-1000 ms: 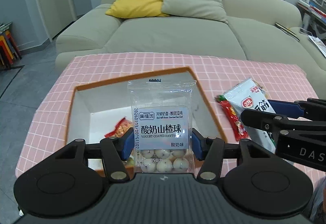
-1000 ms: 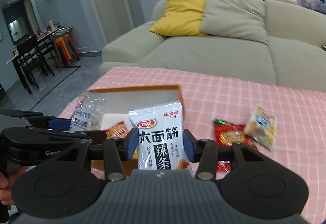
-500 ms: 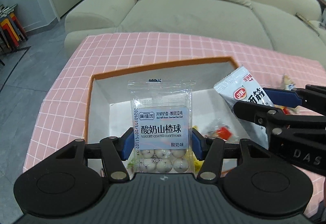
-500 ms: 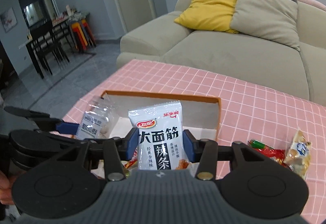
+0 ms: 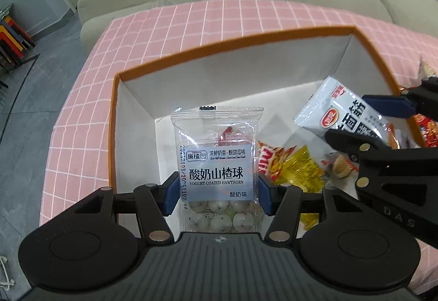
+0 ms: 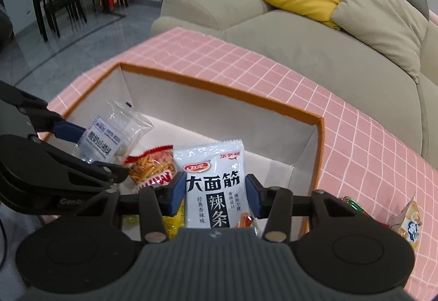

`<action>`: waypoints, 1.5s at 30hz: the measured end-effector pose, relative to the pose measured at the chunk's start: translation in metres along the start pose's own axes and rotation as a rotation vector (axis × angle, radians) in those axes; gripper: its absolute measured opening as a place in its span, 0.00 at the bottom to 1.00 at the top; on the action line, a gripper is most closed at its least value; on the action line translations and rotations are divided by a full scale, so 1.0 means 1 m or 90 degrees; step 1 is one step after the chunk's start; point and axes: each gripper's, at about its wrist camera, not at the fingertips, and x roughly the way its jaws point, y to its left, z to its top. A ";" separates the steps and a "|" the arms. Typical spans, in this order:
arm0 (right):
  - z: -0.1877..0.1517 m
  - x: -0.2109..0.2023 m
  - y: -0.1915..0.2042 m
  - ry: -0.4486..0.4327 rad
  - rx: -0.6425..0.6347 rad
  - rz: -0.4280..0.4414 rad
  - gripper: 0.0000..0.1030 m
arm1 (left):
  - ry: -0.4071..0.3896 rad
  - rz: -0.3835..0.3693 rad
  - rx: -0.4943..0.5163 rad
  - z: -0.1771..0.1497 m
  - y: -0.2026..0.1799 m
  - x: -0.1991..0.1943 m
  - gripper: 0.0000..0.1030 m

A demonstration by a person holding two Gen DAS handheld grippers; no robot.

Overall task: Organize snacks
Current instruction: 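Open both tools to drop the bags into the box, then lift both tools away and move back to the remaining snacks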

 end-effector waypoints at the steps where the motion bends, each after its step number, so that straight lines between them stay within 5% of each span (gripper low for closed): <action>1: 0.000 0.004 0.001 0.005 -0.010 -0.006 0.44 | 0.005 0.003 -0.001 0.001 0.002 0.005 0.63; 20: -0.009 0.053 0.001 0.092 -0.055 -0.020 0.45 | 0.066 0.053 0.030 0.004 -0.003 0.044 0.71; 28: -0.002 0.043 0.005 0.084 -0.072 -0.019 0.63 | 0.055 0.059 0.028 0.003 -0.004 0.030 0.74; 45: -0.011 -0.040 -0.015 -0.006 0.022 -0.041 0.77 | -0.090 0.059 -0.043 -0.013 -0.009 -0.048 0.75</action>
